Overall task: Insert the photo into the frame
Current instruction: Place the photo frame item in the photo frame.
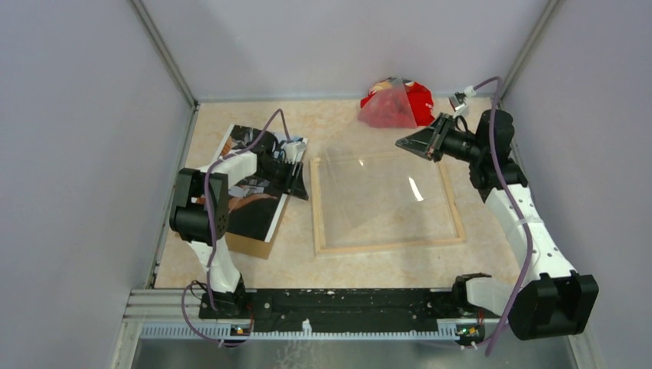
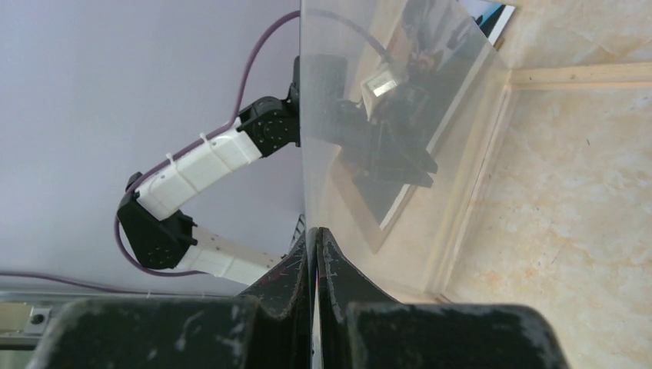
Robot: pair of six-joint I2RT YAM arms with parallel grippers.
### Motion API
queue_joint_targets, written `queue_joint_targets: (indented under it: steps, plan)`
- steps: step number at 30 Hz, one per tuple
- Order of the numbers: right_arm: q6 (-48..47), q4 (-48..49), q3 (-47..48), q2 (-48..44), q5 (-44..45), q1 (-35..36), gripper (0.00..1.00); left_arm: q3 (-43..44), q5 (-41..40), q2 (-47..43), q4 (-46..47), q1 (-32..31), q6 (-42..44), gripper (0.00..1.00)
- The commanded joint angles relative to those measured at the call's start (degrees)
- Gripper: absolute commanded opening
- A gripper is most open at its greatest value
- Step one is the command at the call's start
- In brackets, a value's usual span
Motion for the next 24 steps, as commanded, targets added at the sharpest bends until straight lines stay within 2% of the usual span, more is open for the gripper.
queue_joint_targets:
  steps: [1,7,11,16,24]
  plan:
    - [4.38,7.69,-0.37,-2.02,-0.97,0.33,0.0,-1.47,2.11,0.37,2.2,-0.22,-1.23,0.44]
    - [9.12,12.18,-2.77,-1.91,-0.51,0.37,0.0,-1.61,2.84,1.64,3.34,-0.22,-2.11,0.34]
    - [9.69,12.83,-2.87,-1.63,-0.61,0.33,0.0,-1.64,2.78,1.89,3.44,-0.22,-2.05,0.32]
    - [10.51,13.69,-2.87,-1.11,-0.48,1.32,0.0,-1.52,2.43,2.36,4.2,-0.22,-3.14,0.33]
    - [9.3,10.81,-2.77,-1.82,-0.22,1.91,0.0,-1.5,1.15,2.65,4.61,-0.57,-3.53,0.4]
